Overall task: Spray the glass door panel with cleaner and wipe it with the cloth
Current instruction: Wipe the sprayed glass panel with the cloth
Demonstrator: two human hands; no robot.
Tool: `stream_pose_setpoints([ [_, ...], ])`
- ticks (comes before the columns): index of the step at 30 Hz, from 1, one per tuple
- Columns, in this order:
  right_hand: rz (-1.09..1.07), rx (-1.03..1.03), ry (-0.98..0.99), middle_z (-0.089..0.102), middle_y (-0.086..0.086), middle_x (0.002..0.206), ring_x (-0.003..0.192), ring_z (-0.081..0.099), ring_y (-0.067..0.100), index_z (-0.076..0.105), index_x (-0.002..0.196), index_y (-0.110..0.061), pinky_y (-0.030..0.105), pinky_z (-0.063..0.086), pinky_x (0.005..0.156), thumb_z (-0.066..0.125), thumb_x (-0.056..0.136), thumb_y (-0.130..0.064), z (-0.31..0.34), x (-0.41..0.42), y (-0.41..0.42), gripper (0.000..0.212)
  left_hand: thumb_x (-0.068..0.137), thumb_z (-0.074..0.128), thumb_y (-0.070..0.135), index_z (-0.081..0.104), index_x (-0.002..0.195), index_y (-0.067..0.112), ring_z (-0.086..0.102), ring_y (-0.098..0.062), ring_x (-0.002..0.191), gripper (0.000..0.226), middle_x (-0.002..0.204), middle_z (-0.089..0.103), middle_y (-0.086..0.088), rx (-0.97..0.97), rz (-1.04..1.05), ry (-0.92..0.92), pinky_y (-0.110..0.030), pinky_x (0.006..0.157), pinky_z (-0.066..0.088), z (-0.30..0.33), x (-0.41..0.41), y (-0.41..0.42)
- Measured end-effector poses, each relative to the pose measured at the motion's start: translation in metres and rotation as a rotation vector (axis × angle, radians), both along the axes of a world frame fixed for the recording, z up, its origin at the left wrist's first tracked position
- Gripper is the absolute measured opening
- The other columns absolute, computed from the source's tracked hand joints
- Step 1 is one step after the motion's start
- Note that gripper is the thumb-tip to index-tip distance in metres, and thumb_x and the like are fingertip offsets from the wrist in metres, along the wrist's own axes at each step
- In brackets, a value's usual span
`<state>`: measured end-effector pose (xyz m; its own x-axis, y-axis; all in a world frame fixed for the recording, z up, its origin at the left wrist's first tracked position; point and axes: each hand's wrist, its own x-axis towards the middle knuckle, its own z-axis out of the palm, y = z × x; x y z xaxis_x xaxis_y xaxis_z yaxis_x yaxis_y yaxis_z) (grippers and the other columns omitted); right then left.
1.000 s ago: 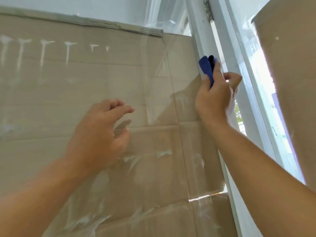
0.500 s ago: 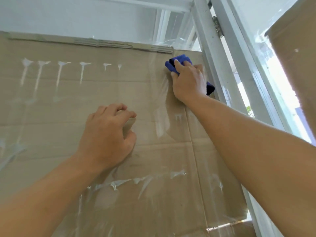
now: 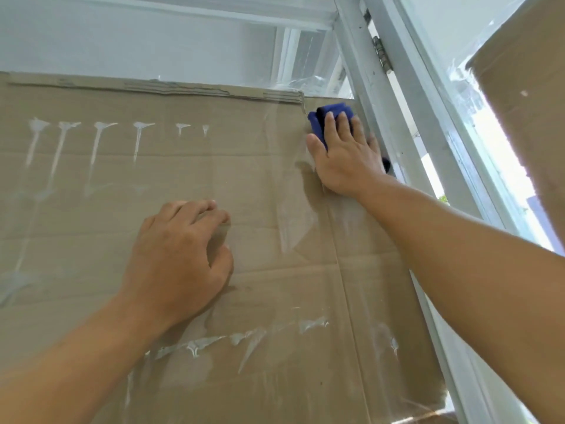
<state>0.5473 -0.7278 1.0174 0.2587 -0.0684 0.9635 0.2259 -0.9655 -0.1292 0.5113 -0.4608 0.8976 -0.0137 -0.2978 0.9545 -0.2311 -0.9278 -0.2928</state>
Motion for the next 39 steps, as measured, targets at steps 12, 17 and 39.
stream_pose_setpoints([
  [12, 0.035, 0.074, 0.018, -0.008, 0.0, 0.171, 0.157, -0.012, 0.023, 0.003, 0.161, -0.04, 0.057, 0.003, 0.123, 0.007, 0.102, -0.064, 0.004, 0.0, 0.009, 0.064, 0.076, 0.057, 0.032, 0.066, 0.118, 0.018, 0.053, -0.023, 0.112, 0.046, 0.125, 0.064, 0.0, 0.039, 0.005, 0.071, -0.036, 0.092, 0.046, 0.002, -0.008, 0.012],
  [17, 0.024, -0.487, -0.18, 0.008, -0.004, 0.171, 0.158, 0.0, 0.019, 0.019, 0.158, -0.046, 0.048, 0.011, 0.123, 0.013, 0.102, -0.064, -0.01, -0.001, 0.043, 0.06, 0.077, 0.049, 0.039, 0.067, 0.118, 0.018, 0.053, -0.022, 0.114, 0.05, 0.126, 0.064, 0.0, 0.066, 0.042, 0.081, -0.033, 0.093, 0.046, 0.0, -0.007, 0.012],
  [39, 0.0, -0.237, -0.121, -0.004, 0.003, 0.171, 0.157, -0.008, 0.026, 0.008, 0.161, -0.039, 0.054, 0.002, 0.124, 0.004, 0.097, -0.072, -0.025, 0.001, 0.034, 0.072, 0.076, 0.054, 0.033, 0.063, 0.123, 0.014, 0.05, -0.024, 0.123, 0.052, 0.131, 0.062, -0.001, -0.011, 0.051, 0.106, -0.036, 0.098, 0.045, -0.007, -0.008, 0.0],
])
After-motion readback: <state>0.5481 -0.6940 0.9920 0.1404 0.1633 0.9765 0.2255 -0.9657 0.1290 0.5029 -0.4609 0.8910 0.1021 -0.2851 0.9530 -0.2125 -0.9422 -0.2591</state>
